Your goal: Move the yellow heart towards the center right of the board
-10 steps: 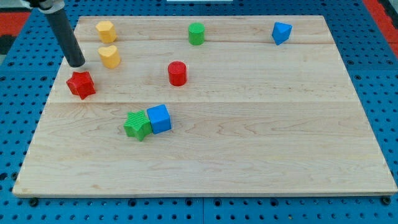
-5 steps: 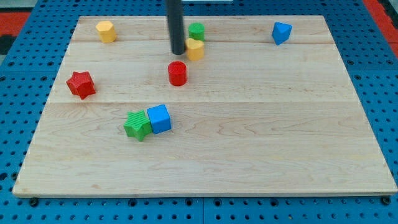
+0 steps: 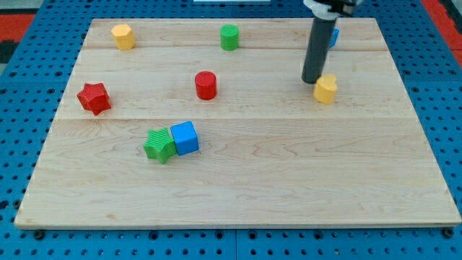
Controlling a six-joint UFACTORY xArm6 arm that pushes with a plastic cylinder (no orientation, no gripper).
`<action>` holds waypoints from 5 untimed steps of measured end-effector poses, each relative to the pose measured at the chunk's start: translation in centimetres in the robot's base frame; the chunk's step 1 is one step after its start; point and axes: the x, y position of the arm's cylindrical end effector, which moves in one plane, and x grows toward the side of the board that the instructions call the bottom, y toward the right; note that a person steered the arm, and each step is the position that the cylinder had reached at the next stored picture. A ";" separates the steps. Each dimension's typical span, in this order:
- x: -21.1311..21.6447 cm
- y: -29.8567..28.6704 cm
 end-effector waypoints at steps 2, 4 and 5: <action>0.5 1.4; -0.4 0.5; -0.5 0.5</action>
